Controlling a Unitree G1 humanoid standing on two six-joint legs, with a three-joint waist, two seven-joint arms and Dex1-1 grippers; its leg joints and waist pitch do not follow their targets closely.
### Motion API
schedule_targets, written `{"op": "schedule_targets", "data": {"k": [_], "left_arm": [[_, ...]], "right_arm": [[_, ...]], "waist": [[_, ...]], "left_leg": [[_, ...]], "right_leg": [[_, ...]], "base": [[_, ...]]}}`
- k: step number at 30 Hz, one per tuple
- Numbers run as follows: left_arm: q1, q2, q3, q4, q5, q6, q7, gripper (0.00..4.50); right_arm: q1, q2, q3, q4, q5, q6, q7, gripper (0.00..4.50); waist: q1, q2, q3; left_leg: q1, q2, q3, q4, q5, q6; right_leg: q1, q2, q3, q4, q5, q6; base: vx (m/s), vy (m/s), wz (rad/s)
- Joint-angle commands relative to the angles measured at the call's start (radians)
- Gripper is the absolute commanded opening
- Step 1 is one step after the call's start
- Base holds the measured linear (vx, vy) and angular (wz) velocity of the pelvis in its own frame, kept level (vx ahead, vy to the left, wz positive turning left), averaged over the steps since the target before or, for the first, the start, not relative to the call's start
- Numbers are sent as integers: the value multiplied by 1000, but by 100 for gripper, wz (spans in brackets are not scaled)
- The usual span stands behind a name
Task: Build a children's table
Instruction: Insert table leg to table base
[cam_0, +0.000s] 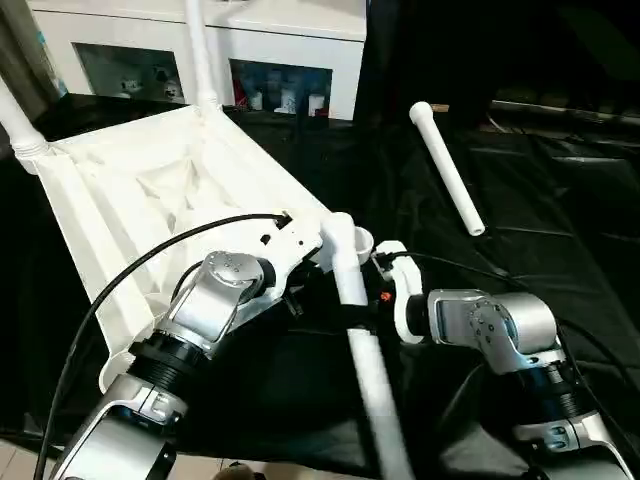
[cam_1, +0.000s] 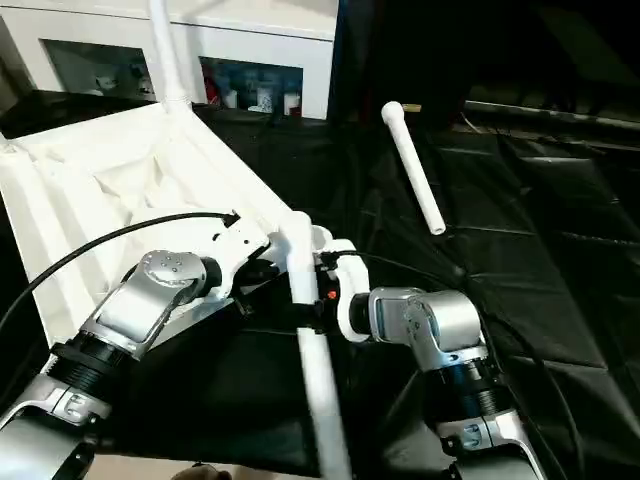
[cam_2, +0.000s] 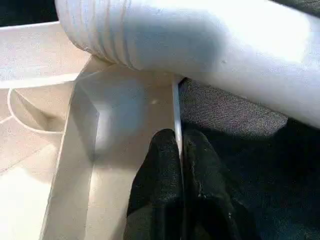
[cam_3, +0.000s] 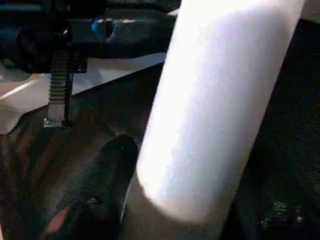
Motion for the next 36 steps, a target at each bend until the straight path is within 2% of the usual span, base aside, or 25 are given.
{"op": "schedule_targets", "data": {"k": [1,4,5,7,8,9,10,11,12,14,16,17,19,20,23,25,26,30,31,32,33,34,36], "left_arm": [[-9,10,-15,5,13,-21,-1,0],[-4,25,-25,0,14,-42,-25,0],[2,42,-33,-7,14,-57,-52,0],[21,92,-63,-23,14,-166,-138,0],[27,107,-72,-27,12,-208,-167,0],[27,107,-72,-27,12,-208,-167,0],[42,138,-79,-39,3,-277,-220,0],[42,138,-79,-39,3,-277,-220,0],[45,144,-76,-41,0,-292,-229,0],[48,148,-60,-42,-16,-317,-241,0],[48,148,-60,-42,-16,-317,-241,0],[51,158,-52,-44,-25,-331,-252,29],[52,159,-51,-44,-26,-331,-253,58],[53,163,-43,-48,-42,-319,-273,58],[55,183,-12,-61,-97,-289,-329,90],[55,185,-4,-63,-106,-289,-334,100],[52,186,31,-74,-142,-280,-347,121],[27,165,116,-94,-226,-236,-346,144],[18,157,134,-96,-244,-221,-340,153],[0,137,165,-95,-273,-196,-316,153],[-4,132,171,-95,-280,-191,-310,162],[-26,97,206,-103,-311,-148,-262,168],[-33,51,221,-140,-346,-73,-210,186]], "right_arm": [[-12,-4,-30,12,0,8,-19,252],[-21,-11,-69,10,13,-6,-15,234],[-34,-16,-117,6,38,-15,-7,234],[-64,-30,-218,3,99,-25,11,216],[-74,-35,-246,4,116,-28,17,211],[-74,-35,-246,4,116,-28,17,204],[-105,-57,-332,20,181,-25,45,197],[-105,-57,-332,20,181,-25,45,190],[-116,-64,-362,28,204,-25,54,186],[-134,-75,-414,42,240,-28,63,184],[-134,-75,-414,42,240,-28,63,180],[-147,-69,-451,48,262,-28,53,178],[-148,-68,-455,49,265,-28,52,177],[-153,-59,-471,51,273,-30,42,177],[-169,-26,-514,60,293,-42,5,176],[-172,-20,-519,63,294,-48,-2,176],[-185,0,-539,76,295,-86,-29,175],[-218,33,-582,102,305,-187,-81,175],[-226,39,-592,107,306,-206,-91,175],[-241,53,-607,119,292,-258,-124,175],[-244,56,-612,122,290,-268,-131,175],[-267,78,-637,140,271,-347,-181,175],[-306,121,-700,179,269,-458,-276,175]], "waist": [[10,2,-74],[11,3,-74],[11,4,-73],[16,6,-72],[15,6,-72],[17,7,-71],[22,15,-70],[23,13,-71],[29,14,-71],[35,17,-72],[40,15,-73],[43,13,-74],[44,12,-76],[45,10,-77],[44,10,-78],[43,12,-77],[43,9,-77],[40,12,-73],[41,12,-73],[42,12,-73],[40,14,-74],[40,15,-74],[39,13,-74]], "left_leg": [[21,63,-33,-58,-50,9],[22,63,-34,-59,-53,8],[22,63,-33,-59,-56,7],[23,63,-34,-60,-74,5],[23,64,-34,-61,-85,0],[27,64,-33,-61,-91,-3],[30,64,-32,-62,-104,-13],[30,65,-30,-61,-109,-15],[36,66,-27,-61,-116,-20],[35,67,-28,-62,-115,-28],[33,68,-30,-63,-112,-36],[32,67,-30,-63,-104,-38],[30,65,-29,-61,-95,-37],[29,64,-29,-61,-82,-33],[27,64,-28,-60,-69,-28],[28,64,-27,-60,-73,-31],[28,64,-26,-60,-76,-34],[30,64,-25,-62,-115,-57],[32,64,-26,-63,-117,-57],[34,63,-24,-62,-119,-57],[31,63,-25,-63,-119,-63],[32,63,-25,-63,-123,-66],[30,64,-26,-64,-122,-76]], "right_leg": [[61,-99,54,-58,30,-224],[61,-100,54,-59,19,-219],[59,-99,54,-59,17,-218],[59,-102,55,-64,-12,-210],[58,-99,55,-64,-31,-202],[54,-97,54,-66,-40,-198],[52,-98,55,-68,-59,-193],[52,-96,55,-67,-59,-191],[46,-95,54,-67,-58,-195],[47,-96,51,-63,-47,-201],[49,-97,49,-59,-39,-201],[51,-98,49,-58,-27,-202],[51,-98,49,-56,-14,-206],[53,-98,49,-54,0,-205],[52,-98,47,-50,14,-215],[51,-98,45,-50,6,-217],[50,-99,46,-50,-2,-217],[46,-101,46,-57,-63,-216],[46,-100,46,-57,-68,-213],[44,-97,46,-58,-67,-209],[44,-99,46,-55,-65,-210],[44,-99,46,-56,-69,-212],[44,-102,46,-55,-64,-214]], "base": [[0,0,0],[0,0,0],[0,0,0],[0,0,0],[0,0,0],[0,0,0],[0,0,0],[0,0,0],[0,0,0],[0,0,0],[0,0,0],[0,0,0],[0,0,0],[0,0,0],[0,0,0],[0,0,0],[0,0,0],[0,0,0],[0,0,0],[0,0,0],[0,0,0],[0,0,0],[0,0,0]]}}
